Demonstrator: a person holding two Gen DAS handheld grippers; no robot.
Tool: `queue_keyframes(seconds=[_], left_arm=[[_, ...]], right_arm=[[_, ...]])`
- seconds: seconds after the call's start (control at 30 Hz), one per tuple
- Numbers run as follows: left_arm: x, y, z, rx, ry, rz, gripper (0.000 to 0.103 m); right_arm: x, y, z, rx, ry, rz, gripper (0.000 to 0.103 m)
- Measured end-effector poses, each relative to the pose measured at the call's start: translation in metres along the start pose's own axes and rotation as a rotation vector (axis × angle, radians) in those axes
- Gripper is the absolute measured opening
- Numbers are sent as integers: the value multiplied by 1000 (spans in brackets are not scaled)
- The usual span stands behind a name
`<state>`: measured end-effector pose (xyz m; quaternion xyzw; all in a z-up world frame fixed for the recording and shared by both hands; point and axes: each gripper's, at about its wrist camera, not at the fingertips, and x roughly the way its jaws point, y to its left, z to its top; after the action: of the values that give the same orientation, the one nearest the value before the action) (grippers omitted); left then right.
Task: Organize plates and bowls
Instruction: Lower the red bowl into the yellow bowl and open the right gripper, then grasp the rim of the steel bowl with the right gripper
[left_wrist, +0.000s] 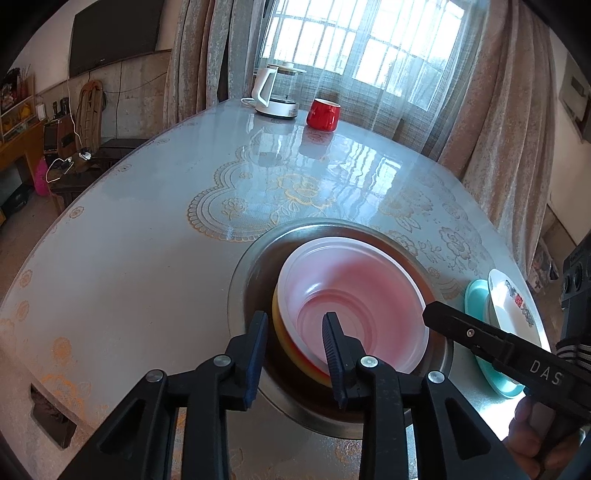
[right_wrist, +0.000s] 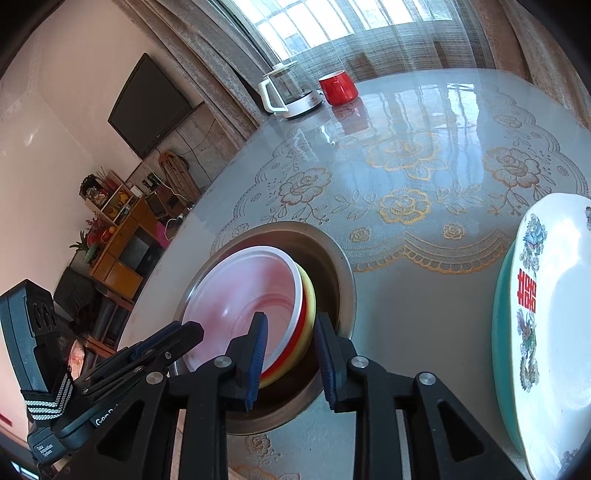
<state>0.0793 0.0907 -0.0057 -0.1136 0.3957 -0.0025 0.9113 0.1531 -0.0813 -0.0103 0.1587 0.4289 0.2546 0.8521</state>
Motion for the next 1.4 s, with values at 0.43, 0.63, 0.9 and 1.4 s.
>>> queue_keyframes(seconds=[0.43, 0.63, 0.9, 1.4], left_arm=[[-13, 21, -3, -31, -30, 37, 33], [-9, 32, -6, -55, -15, 43, 33], [8, 37, -6, -67, 14, 9, 33], [32, 36, 5, -47, 40, -53, 24]], right_arm=[[-16, -6, -3, 32, -56, -12, 30], [-9, -18, -5, 77, -37, -25, 31], [1, -19, -4, 77, -23, -27, 31], [18, -31, 7, 102, 11, -38, 28]])
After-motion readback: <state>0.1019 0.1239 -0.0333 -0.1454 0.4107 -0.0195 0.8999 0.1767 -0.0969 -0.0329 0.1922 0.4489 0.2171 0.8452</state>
